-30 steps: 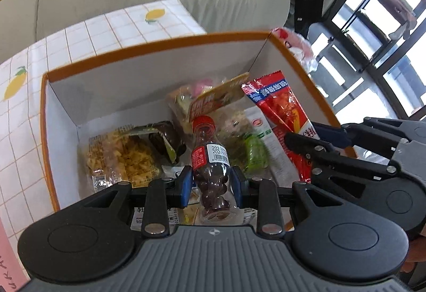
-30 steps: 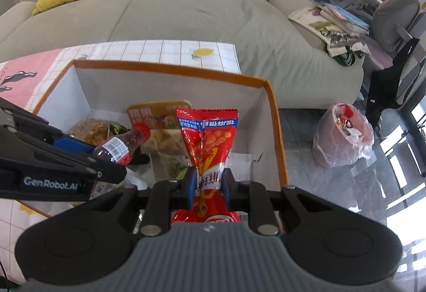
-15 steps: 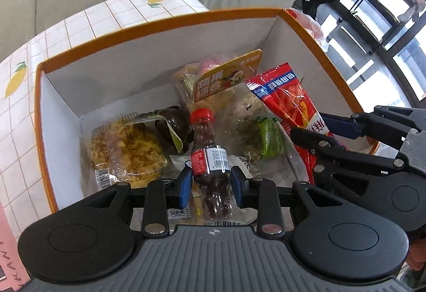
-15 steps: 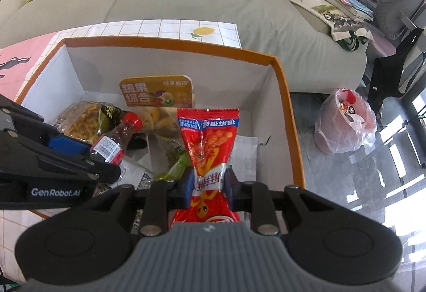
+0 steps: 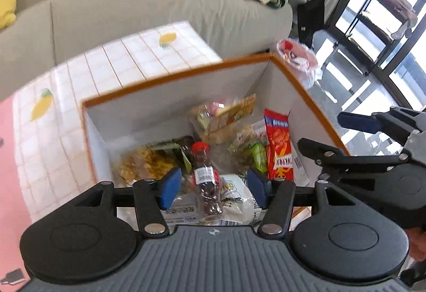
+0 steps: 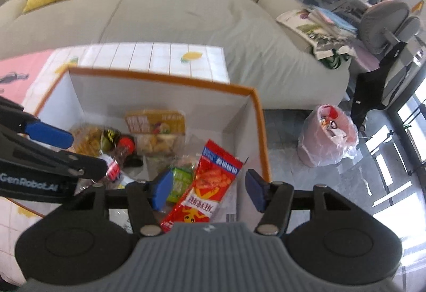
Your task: Organize snacks
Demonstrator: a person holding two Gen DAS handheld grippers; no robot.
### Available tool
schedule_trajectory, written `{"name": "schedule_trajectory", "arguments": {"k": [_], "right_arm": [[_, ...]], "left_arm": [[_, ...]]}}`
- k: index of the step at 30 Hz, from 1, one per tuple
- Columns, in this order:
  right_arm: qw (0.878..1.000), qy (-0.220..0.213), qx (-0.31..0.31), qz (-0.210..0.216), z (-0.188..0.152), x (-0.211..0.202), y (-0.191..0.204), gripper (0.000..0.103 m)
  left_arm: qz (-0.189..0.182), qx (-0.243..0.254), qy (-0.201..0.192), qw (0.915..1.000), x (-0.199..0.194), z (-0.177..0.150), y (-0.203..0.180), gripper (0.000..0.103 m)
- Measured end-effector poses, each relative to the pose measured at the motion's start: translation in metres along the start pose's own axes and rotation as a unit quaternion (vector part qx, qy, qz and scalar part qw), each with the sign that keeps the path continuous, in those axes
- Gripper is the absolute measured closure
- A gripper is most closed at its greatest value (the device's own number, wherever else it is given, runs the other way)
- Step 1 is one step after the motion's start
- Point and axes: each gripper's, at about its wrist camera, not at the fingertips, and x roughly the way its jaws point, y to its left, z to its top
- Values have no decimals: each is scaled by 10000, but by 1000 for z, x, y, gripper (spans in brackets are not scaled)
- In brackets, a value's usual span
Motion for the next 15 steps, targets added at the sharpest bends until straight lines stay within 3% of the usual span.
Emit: {"name": "schedule_trajectory", "arguments": {"k": [8,15], "right_arm": [[9958,-751,507,161,6,-78,5,28],[9840,-1450,918,476,-14,-143,30,20]], "left_arm": [[588,237,-1079,9921,-79,-15,-1,36],[1182,409,-2144,9687,-157,-51,-3,35]]}}
